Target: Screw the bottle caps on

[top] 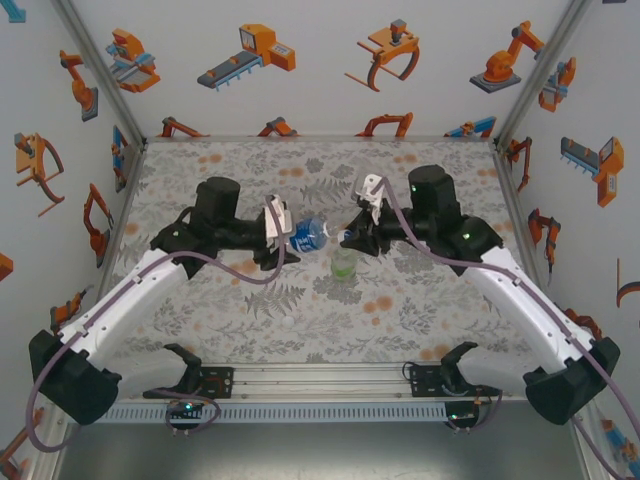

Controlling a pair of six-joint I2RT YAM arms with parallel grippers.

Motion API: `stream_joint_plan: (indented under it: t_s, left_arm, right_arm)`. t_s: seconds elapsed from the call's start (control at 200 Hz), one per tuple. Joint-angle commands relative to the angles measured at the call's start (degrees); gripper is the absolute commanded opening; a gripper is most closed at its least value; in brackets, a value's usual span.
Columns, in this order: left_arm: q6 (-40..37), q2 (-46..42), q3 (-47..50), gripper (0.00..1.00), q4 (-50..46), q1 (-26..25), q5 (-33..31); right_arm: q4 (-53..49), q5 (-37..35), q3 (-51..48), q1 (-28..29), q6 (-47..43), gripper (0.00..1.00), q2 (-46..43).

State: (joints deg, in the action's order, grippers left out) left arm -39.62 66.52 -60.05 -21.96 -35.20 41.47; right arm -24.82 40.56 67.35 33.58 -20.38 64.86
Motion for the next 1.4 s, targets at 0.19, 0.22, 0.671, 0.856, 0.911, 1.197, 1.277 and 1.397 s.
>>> stream_joint_plan:
  t_s: [0.19,0.22,0.671,0.856,0.911,1.197,1.277,1.397]
  left_arm:
    - [-6.5,-3.81,-1.65,0.0,-2.4,-1.82,2.19]
    - [-6.85,-4.06,-1.47,0.0,-2.41,-1.91,2.21]
    - [-6.33,-4.66,-1.78,0.0,-2.39,-2.79,3.1]
    - [-6.04,-4.83,-1.85,0.0,-2.13,-2.85,3.36]
    - [-5.95,-5.06,-1.83,0.0,-1.98,-2.86,3.23]
    - [-5.23,-5.71,-0.85,0.0,-0.72,-2.86,2.55]
    - [-5.14,-5.66,-0.9,0.0,-0.65,-2.86,2.49]
    - [-4.96,-5.5,-0.94,0.0,-0.68,-2.83,2.53]
  right_arm:
    - [2.18,3.92,-1.17,0.64,-5.69,0.12,-6.36]
    - [2.52,4.36,-1.31,0.76,-5.83,0.12,-6.77]
    - [10.04,10.02,-1.87,2.69,-4.14,0.11,-7.69]
    - [10.65,7.71,-2.61,2.8,-4.14,0.07,-7.87]
    - [10.27,4.73,-2.93,2.8,-4.29,0.06,-8.46]
    - [10.91,3.89,-3.29,2.91,-5.07,0.02,-10.62]
    - [12.32,5.59,-3.39,2.88,-4.17,0.02,-10.61]
    - [12.96,9.08,-3.04,2.98,-4.14,0.03,-10.04]
